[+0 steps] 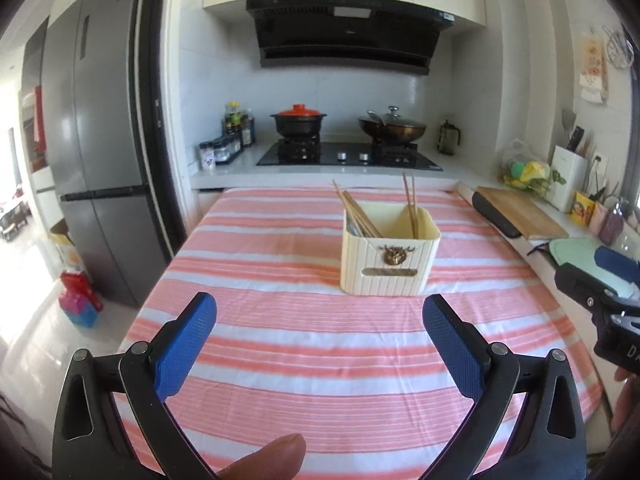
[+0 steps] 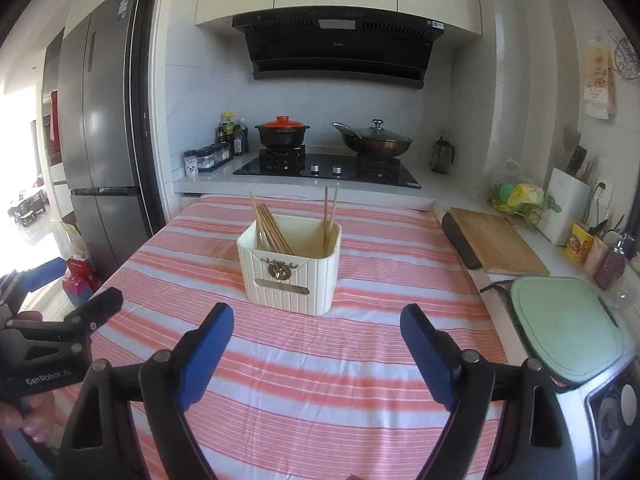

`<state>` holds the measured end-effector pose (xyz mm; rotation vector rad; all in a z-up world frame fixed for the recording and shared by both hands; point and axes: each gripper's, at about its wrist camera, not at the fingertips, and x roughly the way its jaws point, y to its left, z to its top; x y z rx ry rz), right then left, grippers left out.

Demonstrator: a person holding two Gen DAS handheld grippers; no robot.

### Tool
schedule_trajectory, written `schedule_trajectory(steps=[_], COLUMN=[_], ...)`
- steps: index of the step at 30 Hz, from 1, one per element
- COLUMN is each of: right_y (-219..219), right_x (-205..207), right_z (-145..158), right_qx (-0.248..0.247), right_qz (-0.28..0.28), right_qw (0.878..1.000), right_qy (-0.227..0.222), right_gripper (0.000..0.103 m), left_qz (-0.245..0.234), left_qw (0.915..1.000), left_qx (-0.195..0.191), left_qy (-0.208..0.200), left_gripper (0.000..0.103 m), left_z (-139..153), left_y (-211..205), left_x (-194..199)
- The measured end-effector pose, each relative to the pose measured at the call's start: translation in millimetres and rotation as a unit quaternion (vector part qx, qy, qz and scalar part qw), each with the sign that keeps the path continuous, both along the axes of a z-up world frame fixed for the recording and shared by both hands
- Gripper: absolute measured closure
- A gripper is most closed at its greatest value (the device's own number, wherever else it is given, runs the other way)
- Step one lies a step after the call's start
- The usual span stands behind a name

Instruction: Organize utensils

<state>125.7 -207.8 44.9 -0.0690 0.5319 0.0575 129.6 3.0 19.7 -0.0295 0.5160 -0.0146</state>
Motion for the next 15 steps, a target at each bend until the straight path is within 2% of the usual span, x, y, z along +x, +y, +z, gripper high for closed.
schedule_trajectory(steps=[3, 7, 11, 15], right_y=[0.8, 5.9, 10.5, 10.7], right_x=[-15.9, -36.7, -48.5, -51.1], right_z=[8.0, 15.7, 19.3, 18.0], right_qx=[0.019, 0.022, 0.015, 0.013], right_qz=[0.007, 0.013, 0.019, 0.019], right_qw=[1.000, 1.000, 0.999, 1.000], right_qy=[-0.002, -0.013, -0.022, -0.021], right_gripper=[0.016, 0.016, 0.016, 0.016], left_qz=[0.014, 0.012, 0.029, 0.029], left_qw=[0.9997, 0.9997, 0.9993, 0.9994], left_qx=[-0.009, -0.013, 0.010, 0.013], left_qy=[-0.020, -0.018, -0.023, -0.012], left_gripper=[0.000, 0.000, 0.000, 0.000], left_z=[11.5, 22.3, 25.5, 22.8], left_y=[3.4, 5.3, 2.2, 0.1], left_x=[-16.6, -30.6, -40.0, -39.4])
